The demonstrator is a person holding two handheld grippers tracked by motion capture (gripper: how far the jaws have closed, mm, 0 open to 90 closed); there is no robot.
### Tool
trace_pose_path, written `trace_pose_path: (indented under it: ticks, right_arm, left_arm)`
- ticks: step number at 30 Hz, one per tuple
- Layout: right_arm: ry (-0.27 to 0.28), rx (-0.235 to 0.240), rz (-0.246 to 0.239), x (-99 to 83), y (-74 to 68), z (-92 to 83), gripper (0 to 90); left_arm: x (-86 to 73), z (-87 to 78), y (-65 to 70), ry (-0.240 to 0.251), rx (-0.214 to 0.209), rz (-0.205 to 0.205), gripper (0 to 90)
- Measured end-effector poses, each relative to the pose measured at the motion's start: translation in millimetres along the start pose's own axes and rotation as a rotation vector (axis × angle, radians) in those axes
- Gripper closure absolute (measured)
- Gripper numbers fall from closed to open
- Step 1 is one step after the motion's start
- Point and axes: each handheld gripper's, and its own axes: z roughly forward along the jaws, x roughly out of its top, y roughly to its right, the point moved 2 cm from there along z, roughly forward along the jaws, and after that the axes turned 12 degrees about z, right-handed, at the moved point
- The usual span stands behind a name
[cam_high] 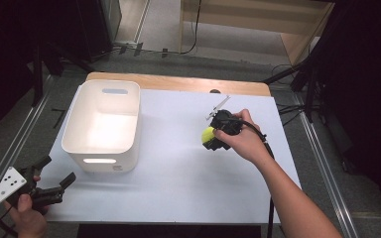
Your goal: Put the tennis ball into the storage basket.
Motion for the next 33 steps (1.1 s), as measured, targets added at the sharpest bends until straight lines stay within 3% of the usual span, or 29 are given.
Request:
trace_pose_path:
  ticks: [33]
  right_arm:
    - [0.012,0.016,-0.059,32.8,-21.1,-1.1,23.3]
  left_arm:
    - [0.4,0.8,0.1,-0.002,-0.006,0.006,0.0]
